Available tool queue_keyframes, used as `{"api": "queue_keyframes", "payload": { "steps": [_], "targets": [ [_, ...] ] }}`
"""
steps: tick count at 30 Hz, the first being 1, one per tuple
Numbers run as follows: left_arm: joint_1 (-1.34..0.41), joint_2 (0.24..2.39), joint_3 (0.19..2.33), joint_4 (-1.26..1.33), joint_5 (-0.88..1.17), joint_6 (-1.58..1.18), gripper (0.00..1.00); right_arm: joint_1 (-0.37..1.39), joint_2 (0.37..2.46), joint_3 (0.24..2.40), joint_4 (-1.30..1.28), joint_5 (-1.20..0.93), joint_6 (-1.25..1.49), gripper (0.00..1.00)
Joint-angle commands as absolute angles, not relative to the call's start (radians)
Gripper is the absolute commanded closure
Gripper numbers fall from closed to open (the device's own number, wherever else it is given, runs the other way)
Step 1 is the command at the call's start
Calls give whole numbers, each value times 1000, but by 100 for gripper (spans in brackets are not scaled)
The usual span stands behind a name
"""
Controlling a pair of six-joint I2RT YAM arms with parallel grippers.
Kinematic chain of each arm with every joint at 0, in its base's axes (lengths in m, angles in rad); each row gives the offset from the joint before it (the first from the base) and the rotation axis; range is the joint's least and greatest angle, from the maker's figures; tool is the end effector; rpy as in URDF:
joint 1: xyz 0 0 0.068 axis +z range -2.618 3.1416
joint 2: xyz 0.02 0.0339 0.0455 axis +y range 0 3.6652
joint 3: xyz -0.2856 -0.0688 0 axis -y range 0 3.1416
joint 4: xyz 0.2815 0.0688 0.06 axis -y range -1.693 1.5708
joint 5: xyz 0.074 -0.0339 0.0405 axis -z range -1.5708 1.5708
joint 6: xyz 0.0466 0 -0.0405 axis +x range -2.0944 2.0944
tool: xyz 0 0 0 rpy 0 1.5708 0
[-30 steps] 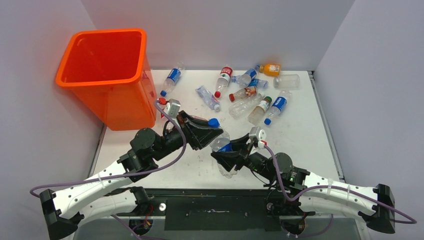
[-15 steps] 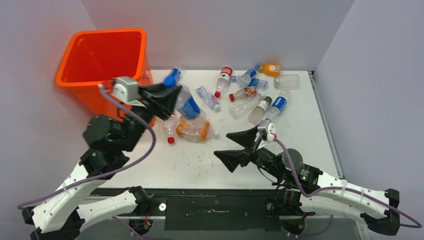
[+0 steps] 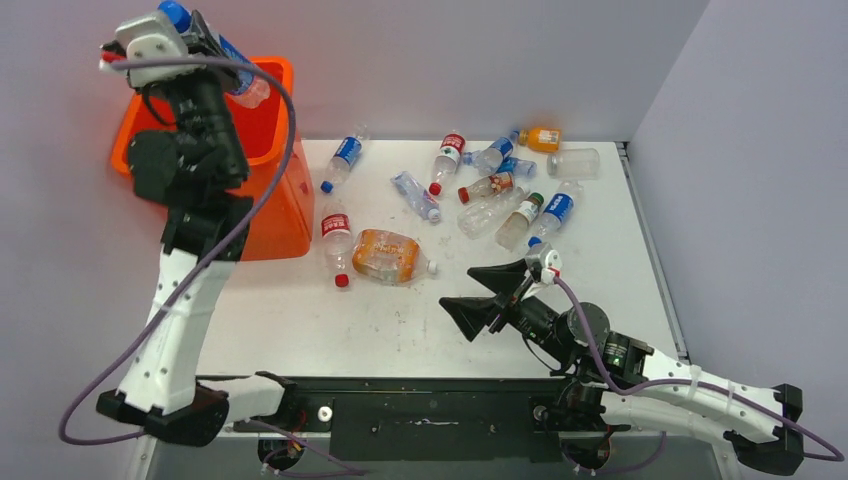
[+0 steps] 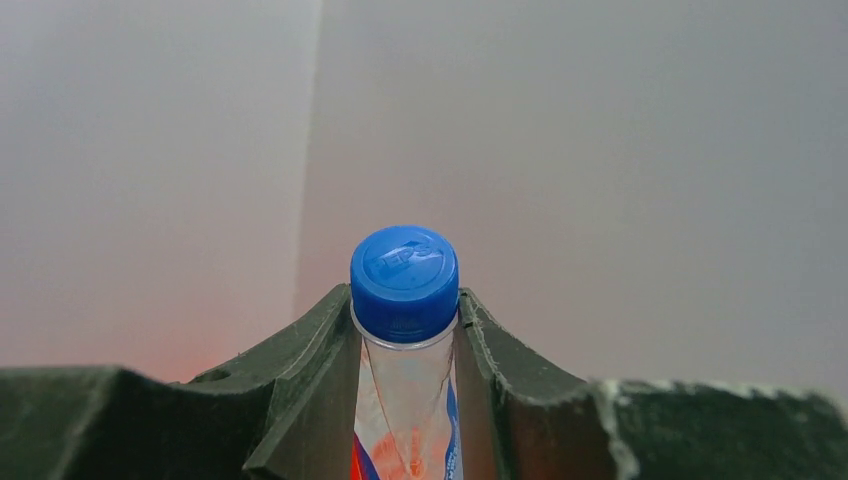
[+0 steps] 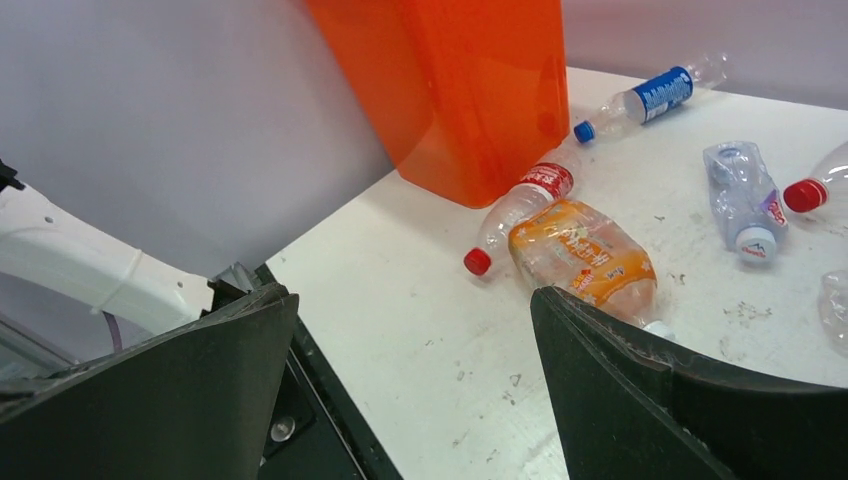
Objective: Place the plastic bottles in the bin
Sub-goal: Place the plastic bottle in the trash bin.
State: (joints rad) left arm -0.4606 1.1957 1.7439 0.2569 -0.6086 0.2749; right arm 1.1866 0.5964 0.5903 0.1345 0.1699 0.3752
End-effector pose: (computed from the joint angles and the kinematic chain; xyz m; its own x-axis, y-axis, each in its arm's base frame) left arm 0.1929 -0.0660 0.6581 0.6242 -0.0611 -0.7789 -0.1659 0.9638 -0.2086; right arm 0.0765 0.1681 0.3476 -0.2672 0.3028 -0.9148 -0.8093 0.4449 0.3836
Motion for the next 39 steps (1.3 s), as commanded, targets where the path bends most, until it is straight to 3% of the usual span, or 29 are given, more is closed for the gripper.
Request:
{"api": "queue_keyframes", "payload": {
  "steps": [1,6,7,10,11,17,22,27,30,35,39],
  "targets": [
    [-235,1315,1793,238,-673,105,100,1193,618,581,121,207,371,10],
    [-137,1387,1696,360,-724,22,100,1193,613,486,171,208,419,10],
    [-138,1389,1658,416,-746,15,86,1193,608,459,191,204,425,10],
    [-150,1358,1573,551,-776,-21,6,1192,597,406,232,222,440,10],
    [-163,1338,1564,571,-773,-25,2,1192,599,400,239,225,438,10],
    [-426,1252,1573,564,-644,108,4,1191,673,407,251,312,422,10],
    [-569,1203,1521,312,-407,16,4,1185,738,420,230,519,492,10],
    [-623,1209,1551,-153,-126,-130,4,1126,812,497,88,694,575,10],
    [-676,1163,1454,-328,-71,-185,4,1021,799,507,45,715,607,10],
    [-725,1003,1215,-380,-20,-156,4,729,757,468,82,576,720,10],
    [-726,853,1050,-368,-92,-105,4,548,800,439,129,511,861,10]
  ]
}}
